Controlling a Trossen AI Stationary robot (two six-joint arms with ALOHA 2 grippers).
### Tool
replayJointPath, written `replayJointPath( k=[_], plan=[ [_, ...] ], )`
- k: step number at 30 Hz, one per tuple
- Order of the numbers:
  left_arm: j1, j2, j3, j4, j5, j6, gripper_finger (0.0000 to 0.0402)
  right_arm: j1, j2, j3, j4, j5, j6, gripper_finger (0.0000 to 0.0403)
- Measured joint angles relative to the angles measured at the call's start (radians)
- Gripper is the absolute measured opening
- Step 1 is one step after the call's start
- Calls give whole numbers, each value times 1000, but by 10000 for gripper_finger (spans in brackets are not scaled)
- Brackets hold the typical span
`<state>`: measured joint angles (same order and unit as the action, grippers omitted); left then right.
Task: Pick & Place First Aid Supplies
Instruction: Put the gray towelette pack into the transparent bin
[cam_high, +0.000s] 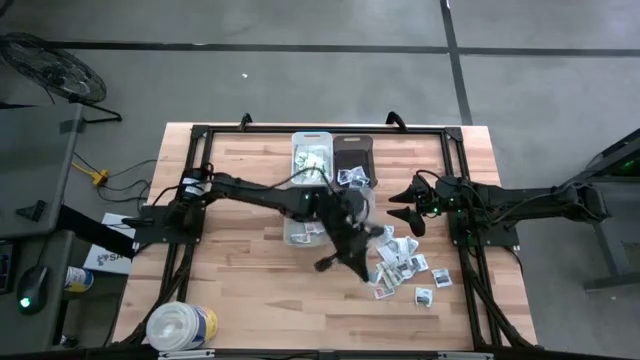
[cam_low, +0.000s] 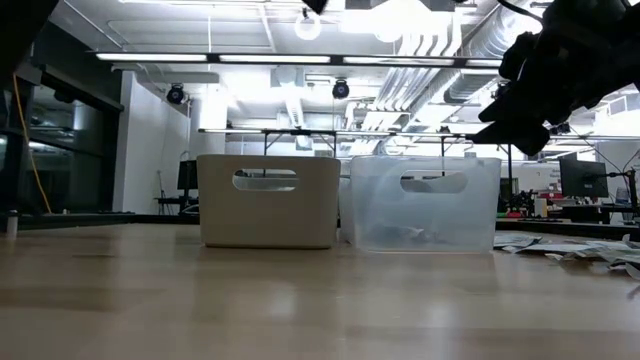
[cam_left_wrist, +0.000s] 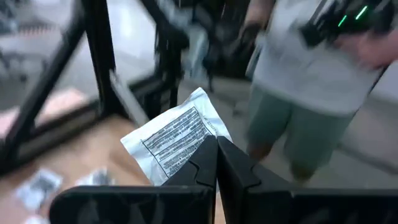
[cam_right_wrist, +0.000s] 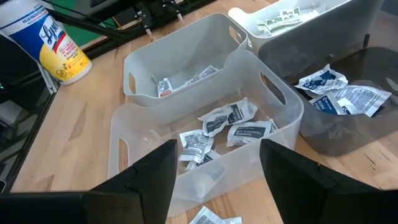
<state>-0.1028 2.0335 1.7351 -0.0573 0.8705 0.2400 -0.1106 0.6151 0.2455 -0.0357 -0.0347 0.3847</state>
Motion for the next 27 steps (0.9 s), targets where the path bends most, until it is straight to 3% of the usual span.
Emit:
replayJointPath(
  k=[6, 11, 15, 27],
  plan=[
    [53, 0, 0, 435, 107, -292, 0, 0, 0, 0, 0, 1, -53, 222],
    [91, 0, 1, 673, 69, -438, 0, 0, 0, 0, 0, 1, -100, 222],
    [114, 0, 1, 749, 19, -482, 0, 0, 0, 0, 0, 1, -98, 222],
    [131, 0, 1, 745, -107, -447, 0, 0, 0, 0, 0, 1, -98, 222]
  ],
)
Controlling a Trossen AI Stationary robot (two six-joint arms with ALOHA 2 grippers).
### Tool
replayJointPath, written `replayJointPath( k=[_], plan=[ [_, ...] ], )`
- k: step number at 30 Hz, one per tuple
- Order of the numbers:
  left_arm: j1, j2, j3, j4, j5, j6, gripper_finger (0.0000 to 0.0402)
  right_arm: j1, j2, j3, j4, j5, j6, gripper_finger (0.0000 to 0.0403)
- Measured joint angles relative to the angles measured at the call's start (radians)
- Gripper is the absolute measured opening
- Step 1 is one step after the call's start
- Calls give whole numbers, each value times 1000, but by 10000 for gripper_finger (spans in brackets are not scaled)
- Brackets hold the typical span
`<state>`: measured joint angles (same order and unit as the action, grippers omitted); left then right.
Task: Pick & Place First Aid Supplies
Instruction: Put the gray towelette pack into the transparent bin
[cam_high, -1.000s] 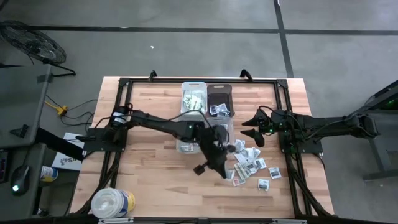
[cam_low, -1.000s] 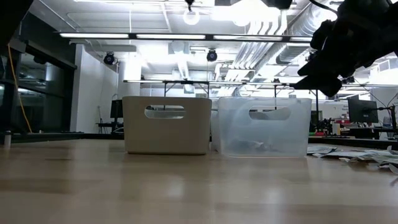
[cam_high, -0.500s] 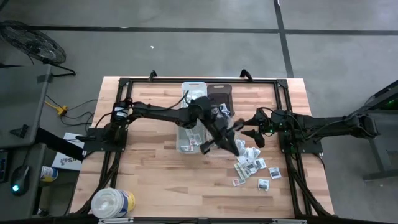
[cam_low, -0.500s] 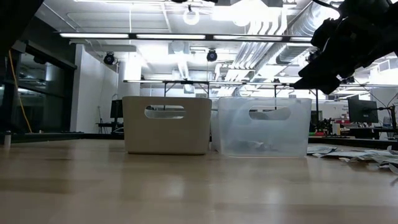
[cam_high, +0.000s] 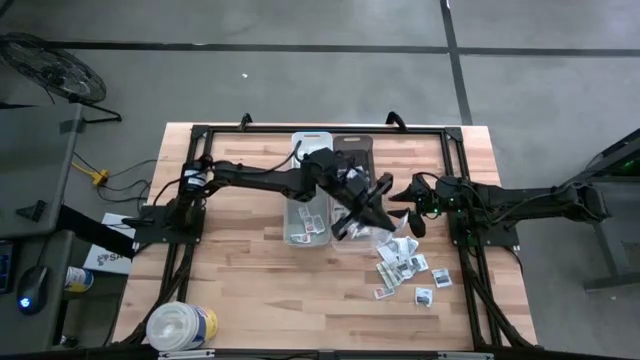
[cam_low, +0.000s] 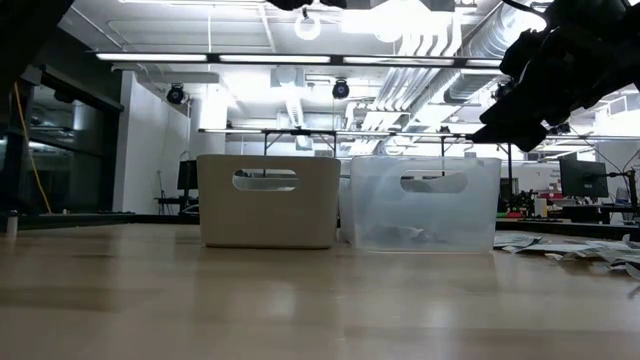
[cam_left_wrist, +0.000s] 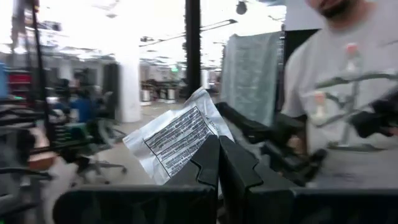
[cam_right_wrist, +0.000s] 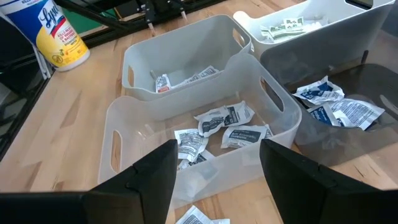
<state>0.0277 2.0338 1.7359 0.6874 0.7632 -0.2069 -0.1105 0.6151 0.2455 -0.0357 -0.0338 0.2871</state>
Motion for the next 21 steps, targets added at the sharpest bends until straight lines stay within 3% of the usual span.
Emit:
replayJointPath(
  k=[7, 14, 17, 21],
  plan=[
    [32, 0, 0, -7, -90, 43, 0, 0, 0, 0, 0, 0, 0, 222],
    [40, 0, 0, -31, -95, 56, 0, 0, 0, 0, 0, 0, 0, 222],
    [38, 0, 0, -173, -86, 99, 0, 0, 0, 0, 0, 0, 0, 222],
    [44, -13, 0, -494, -147, 170, 0, 0, 0, 0, 0, 0, 0, 222]
  ],
)
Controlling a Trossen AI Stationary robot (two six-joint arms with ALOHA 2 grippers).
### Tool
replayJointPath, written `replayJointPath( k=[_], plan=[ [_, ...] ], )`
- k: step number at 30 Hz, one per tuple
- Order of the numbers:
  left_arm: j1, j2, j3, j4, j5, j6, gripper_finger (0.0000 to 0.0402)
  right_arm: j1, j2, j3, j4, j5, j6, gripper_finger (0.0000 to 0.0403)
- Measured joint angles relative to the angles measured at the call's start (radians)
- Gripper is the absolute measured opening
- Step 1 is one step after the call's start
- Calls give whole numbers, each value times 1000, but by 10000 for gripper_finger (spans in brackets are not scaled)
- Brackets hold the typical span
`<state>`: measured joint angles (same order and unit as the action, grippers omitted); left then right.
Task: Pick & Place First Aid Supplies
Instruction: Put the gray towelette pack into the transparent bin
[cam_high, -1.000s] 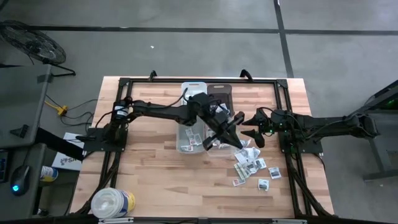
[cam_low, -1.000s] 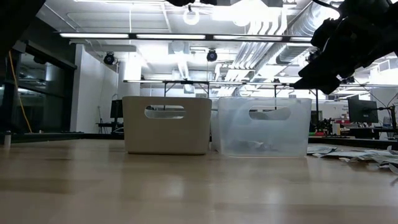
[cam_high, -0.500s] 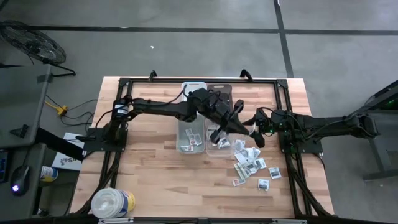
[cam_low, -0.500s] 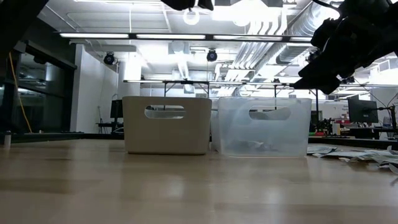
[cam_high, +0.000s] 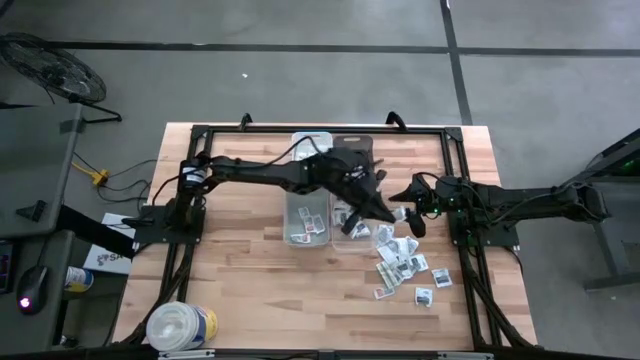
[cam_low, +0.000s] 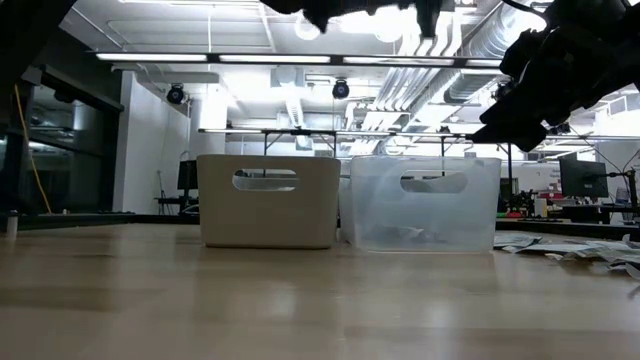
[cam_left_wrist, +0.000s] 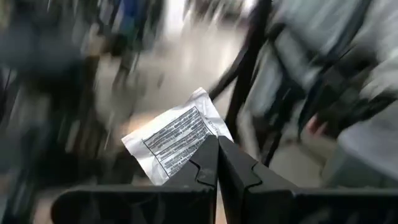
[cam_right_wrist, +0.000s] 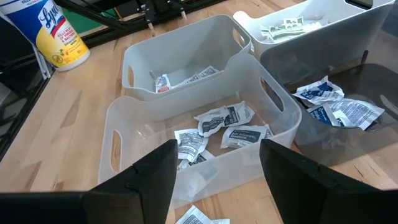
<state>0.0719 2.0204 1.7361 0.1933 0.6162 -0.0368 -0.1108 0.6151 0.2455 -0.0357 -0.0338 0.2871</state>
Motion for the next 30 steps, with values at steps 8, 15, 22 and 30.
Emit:
replayJointPath(
  k=[8, 15, 22, 30],
  plan=[
    [-6, -8, -1, -536, -321, 93, 0, 0, 0, 0, 0, 0, 0, 222],
    [-29, -7, 0, -768, -585, 191, 0, 0, 0, 0, 0, 0, 0, 222],
    [-35, 20, 4, -786, -595, 224, 0, 0, 0, 0, 0, 0, 0, 222],
    [-35, 38, 1, -806, -578, 229, 17, 0, 0, 0, 0, 0, 0, 222]
  ],
)
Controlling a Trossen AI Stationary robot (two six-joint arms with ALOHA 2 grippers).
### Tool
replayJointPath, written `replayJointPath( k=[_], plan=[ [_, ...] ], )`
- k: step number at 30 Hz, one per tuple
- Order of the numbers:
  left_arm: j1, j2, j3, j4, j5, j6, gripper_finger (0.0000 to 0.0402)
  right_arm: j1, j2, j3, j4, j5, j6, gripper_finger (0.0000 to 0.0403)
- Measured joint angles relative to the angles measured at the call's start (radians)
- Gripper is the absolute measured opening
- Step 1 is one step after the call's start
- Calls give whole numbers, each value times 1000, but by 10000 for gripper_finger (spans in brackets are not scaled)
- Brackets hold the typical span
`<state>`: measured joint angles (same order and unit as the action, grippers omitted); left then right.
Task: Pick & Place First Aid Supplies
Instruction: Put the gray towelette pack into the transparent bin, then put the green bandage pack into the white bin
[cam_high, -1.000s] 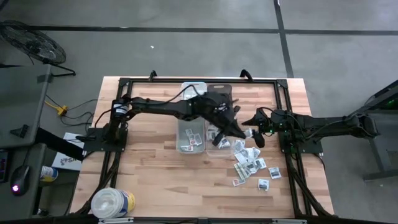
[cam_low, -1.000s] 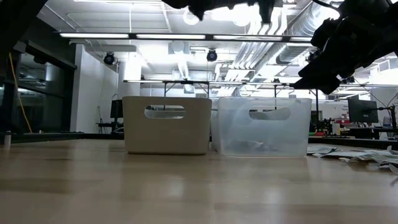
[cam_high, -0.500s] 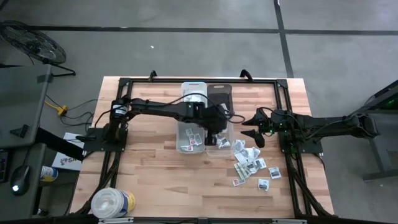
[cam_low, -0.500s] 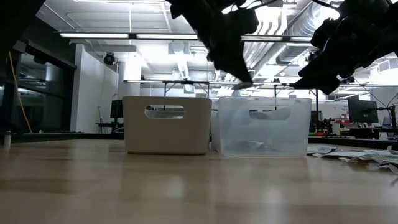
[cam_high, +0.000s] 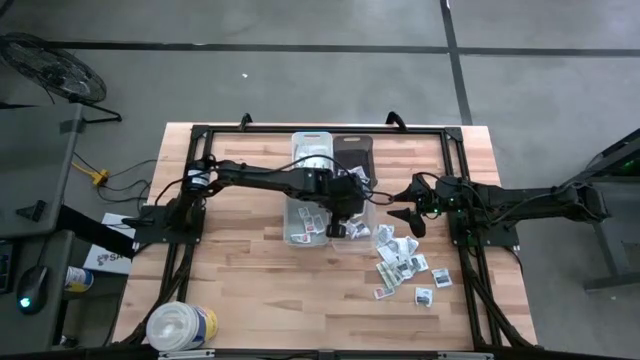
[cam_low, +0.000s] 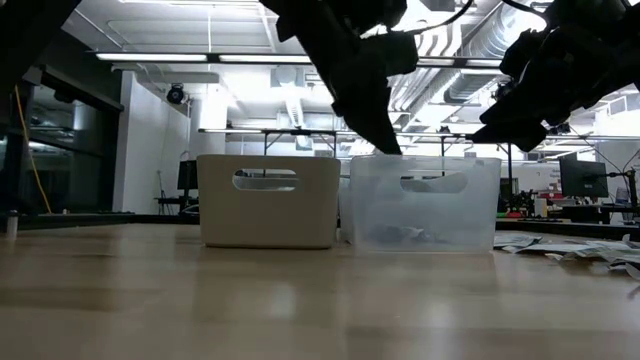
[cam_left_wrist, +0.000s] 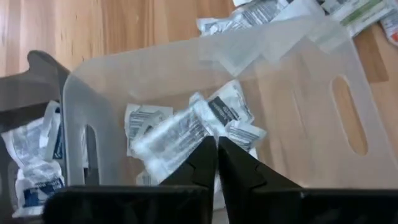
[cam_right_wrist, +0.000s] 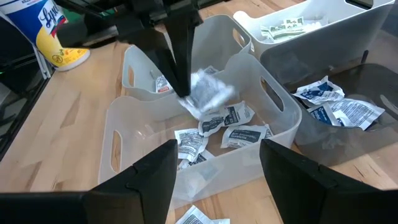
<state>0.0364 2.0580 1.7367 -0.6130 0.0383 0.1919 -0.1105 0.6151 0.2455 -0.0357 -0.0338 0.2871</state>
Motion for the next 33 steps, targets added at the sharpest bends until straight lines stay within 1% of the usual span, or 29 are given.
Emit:
replayJointPath(
  k=[3, 6, 8, 10, 12, 15, 19, 21, 26, 30, 32, 33],
  plan=[
    [-3, 0, 0, 3, 3, 18, 41, 0, 0, 0, 0, 0, -1, 222],
    [-6, 0, 0, 8, 0, 29, 78, 0, 0, 0, 0, 0, -3, 222],
    [-5, -4, 0, 21, 22, 25, 102, 0, 0, 0, 0, 0, 0, 222],
    [-5, -22, -1, 10, 39, 21, 119, 0, 0, 0, 0, 0, -42, 222],
    [-5, -51, -1, 11, 28, 32, 126, 0, 0, 0, 0, 0, -110, 222],
    [-15, -126, -1, 17, -42, 57, 126, 0, 0, 0, 0, 0, -148, 222],
    [-36, -250, 0, 23, -99, 102, 116, 0, 0, 0, 1, 0, -130, 222],
    [-54, -305, 0, -1, -127, 133, 111, 0, 0, 0, 4, 0, -134, 222],
    [-104, -425, -16, -65, -243, 152, 99, 0, 0, 0, 3, 0, -131, 222],
    [-146, -545, -143, -37, -349, 125, 96, 0, 0, 0, 3, 0, -131, 222],
    [-162, -607, -246, 2, -380, 95, 96, 0, 0, 0, 4, 0, -131, 222],
    [-168, -640, -302, 48, -391, 88, 96, 0, 0, 0, 3, 0, -131, 222]
  ],
)
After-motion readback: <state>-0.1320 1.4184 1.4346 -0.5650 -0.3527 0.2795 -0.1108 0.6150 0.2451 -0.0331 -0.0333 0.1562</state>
